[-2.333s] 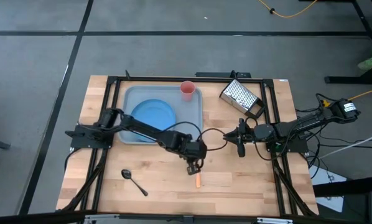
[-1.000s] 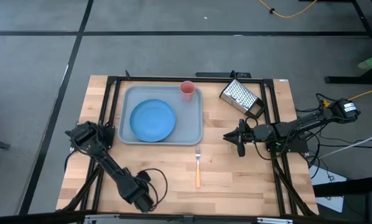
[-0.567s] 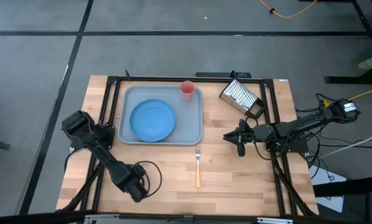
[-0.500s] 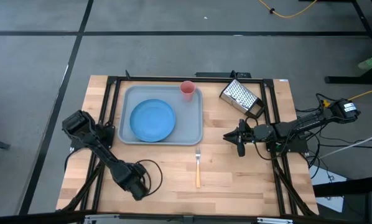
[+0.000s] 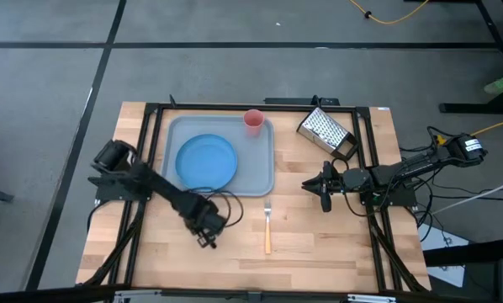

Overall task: Pick and place plate/cup/fork/spoon on tray
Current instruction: Move the black spoon to the bottom center of the table, then put the orange fork to the right of the plate on the serving tray

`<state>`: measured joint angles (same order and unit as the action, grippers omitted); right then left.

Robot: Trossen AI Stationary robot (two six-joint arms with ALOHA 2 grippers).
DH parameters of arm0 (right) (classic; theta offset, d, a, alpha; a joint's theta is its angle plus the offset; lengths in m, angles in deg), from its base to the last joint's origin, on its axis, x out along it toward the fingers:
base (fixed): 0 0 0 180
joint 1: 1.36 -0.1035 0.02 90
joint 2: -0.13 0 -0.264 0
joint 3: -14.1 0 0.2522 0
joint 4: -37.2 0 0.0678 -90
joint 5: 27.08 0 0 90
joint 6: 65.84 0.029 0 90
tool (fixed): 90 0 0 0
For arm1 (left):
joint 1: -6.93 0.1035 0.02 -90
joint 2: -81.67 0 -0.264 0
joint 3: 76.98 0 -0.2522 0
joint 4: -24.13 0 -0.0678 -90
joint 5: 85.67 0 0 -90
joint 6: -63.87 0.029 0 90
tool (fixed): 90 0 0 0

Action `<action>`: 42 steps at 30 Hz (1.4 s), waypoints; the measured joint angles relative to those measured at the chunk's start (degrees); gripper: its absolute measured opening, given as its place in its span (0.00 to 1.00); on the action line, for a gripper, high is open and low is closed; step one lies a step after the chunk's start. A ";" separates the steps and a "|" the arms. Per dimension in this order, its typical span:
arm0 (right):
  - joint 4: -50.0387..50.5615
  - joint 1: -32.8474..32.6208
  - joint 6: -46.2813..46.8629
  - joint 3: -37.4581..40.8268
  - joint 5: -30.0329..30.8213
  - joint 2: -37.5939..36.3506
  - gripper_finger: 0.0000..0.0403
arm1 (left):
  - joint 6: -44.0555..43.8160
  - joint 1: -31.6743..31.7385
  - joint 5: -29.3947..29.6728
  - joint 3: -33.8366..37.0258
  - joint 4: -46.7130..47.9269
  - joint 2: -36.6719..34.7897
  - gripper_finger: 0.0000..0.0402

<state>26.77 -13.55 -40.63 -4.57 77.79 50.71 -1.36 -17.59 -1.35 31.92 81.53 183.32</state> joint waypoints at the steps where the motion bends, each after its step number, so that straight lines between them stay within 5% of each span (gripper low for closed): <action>1: 0.00 -0.01 0.00 0.00 0.00 0.00 0.18 | 1.35 1.24 0.37 0.02 -0.82 0.00 0.00; 11: 0.02 0.01 -0.11 0.00 0.02 0.00 0.18 | 8.68 7.33 2.90 0.09 -11.94 0.12 0.00; 15: 0.02 0.00 -0.14 0.00 0.02 0.00 0.18 | 11.63 7.32 7.85 0.24 -24.90 0.57 0.00; 20: 0.04 0.01 -0.15 0.00 0.02 0.00 0.18 | 14.79 6.24 7.21 -0.04 -35.67 0.39 0.00; 33: 0.07 0.00 0.08 0.00 0.02 0.00 0.18 | 17.71 -0.22 2.77 -2.47 -32.90 -0.09 0.00; 42: -2.17 -0.01 0.26 -0.02 0.04 0.01 0.18 | 29.55 -4.49 0.96 -2.53 -19.26 -11.71 0.00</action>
<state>24.60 -13.57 -40.37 -4.59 77.83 50.72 28.19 -22.09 -0.38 29.39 62.27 171.61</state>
